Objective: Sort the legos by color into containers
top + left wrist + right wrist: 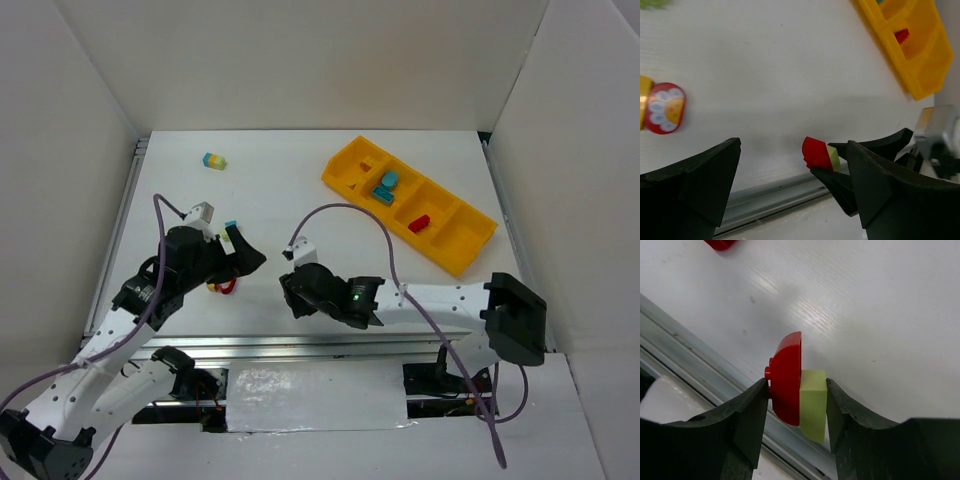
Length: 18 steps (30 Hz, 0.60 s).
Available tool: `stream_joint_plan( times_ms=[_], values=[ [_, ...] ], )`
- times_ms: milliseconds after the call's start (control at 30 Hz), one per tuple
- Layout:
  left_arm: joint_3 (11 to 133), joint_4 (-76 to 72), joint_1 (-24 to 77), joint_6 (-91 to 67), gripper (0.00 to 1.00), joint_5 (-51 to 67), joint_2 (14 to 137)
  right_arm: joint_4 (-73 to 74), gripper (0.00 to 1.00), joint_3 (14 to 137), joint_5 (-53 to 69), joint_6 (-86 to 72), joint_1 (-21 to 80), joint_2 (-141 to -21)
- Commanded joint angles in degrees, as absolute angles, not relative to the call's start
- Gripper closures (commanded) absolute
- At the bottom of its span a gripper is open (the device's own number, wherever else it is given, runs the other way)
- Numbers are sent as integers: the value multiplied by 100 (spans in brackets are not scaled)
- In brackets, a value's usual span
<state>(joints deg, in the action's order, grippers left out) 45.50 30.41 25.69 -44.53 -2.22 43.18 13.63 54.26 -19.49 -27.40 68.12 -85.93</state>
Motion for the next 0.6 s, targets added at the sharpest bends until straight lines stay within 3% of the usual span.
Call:
stream_joint_plan(
  times_ms=[0, 233, 400, 567],
  values=[
    [4290, 1786, 2566, -5228, 1, 1376, 4386, 344, 100, 5151, -2618, -2382, 7013, -7956],
    [3692, 563, 2663, -5677, 1, 2547, 4798, -237, 100, 4825, -2549, -2373, 7058, -7208],
    [3499, 134, 2838, -5827, 2, 2628, 4878, -132, 100, 4974, -2558, -2312, 7058, -7093],
    [3463, -132, 3023, -5889, 11, 2663, 4992, -44, 100, 5185, -2680, -2346, 7058, -7215]
  ],
)
